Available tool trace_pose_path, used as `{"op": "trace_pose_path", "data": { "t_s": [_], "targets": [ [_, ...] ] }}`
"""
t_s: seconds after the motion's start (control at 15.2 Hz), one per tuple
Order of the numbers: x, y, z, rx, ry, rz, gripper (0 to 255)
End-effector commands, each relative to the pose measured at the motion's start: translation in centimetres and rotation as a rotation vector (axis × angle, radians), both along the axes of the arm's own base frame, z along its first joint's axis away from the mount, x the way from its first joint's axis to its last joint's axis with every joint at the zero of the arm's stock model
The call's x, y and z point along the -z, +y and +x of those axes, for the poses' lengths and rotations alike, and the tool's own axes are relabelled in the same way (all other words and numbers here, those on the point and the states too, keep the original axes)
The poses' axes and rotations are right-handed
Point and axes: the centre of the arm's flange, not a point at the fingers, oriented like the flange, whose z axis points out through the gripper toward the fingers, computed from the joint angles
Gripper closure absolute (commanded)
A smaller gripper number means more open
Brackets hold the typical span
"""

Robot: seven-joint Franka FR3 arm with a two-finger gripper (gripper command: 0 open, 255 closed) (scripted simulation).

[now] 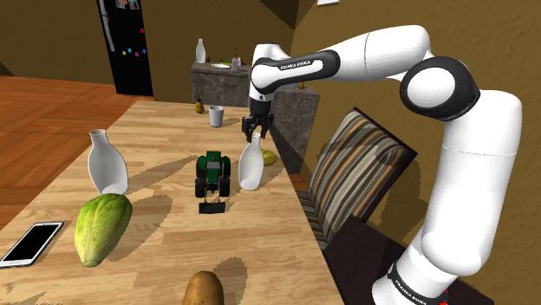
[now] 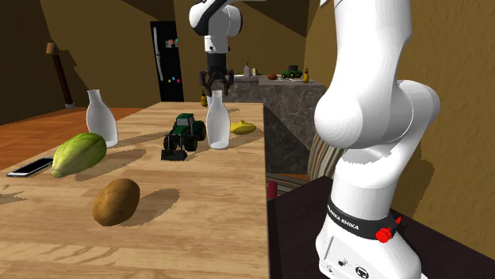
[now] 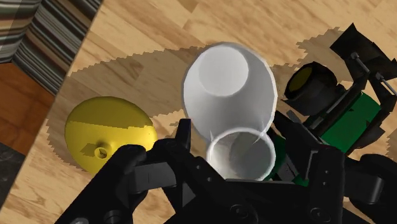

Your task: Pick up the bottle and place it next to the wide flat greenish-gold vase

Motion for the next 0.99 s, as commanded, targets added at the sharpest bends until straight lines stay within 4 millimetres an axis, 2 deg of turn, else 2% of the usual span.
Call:
{"op": "trace_pose_path", "data": {
  "t_s": [0.0,0.26,0.53,0.92],
  "targets": [
    [0.0,0.0,0.0,0.0,0.0,0.0,0],
    [0.0,0.0,0.0,0.0,0.0,0.0,0],
    [-5.0,0.0,0.0,0.0,0.0,0.0,0],
    [-5.0,0.0,0.0,0.0,0.0,0.0,0]
  ]
}}
